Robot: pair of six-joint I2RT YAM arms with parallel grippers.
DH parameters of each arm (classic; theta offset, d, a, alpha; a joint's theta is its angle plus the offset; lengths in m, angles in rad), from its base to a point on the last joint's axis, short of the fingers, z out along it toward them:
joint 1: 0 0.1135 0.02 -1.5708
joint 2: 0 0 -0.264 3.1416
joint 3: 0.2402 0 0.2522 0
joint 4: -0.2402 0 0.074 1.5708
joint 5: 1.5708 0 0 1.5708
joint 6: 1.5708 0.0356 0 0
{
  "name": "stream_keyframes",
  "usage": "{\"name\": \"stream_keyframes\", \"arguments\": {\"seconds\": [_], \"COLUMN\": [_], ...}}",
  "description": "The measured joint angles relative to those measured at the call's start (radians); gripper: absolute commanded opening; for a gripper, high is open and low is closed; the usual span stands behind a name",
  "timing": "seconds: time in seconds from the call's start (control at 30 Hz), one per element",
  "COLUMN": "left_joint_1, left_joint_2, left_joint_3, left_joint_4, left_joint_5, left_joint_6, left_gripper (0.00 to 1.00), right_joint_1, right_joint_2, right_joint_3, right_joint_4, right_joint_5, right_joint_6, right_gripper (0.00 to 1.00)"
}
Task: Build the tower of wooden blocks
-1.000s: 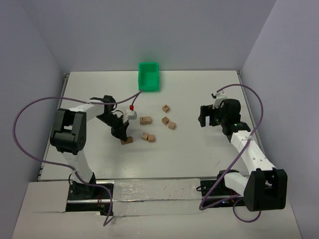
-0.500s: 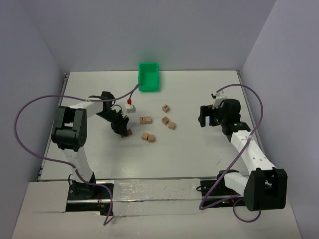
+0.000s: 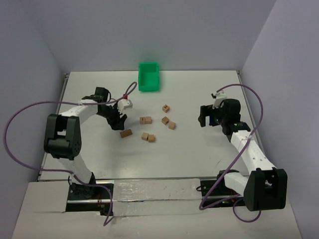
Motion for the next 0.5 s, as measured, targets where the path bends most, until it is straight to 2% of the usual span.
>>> {"name": "stream_keyframes", "arguments": {"seconds": [0.27,0.5], "left_joint_1": [-0.008,-0.081], "left_joint_2": [-0.207,-0.263], "left_joint_3": [-0.1,-0.232], "left_joint_4": [0.05,0.103], "left_joint_5": [-0.015,-0.052], "left_joint_6": [0.026,0.02], "left_gripper": [0.74,0.72], "right_joint_1": [0.0,0.0], "right_joint_2": [-0.008,-0.021], "right_joint_3": [0.0,0.002], "right_joint_4": [0.0,0.001], "right_joint_5": [0.001,0.001], "right_joint_6": [0.0,0.0], "right_gripper": [1.0,1.0]}}
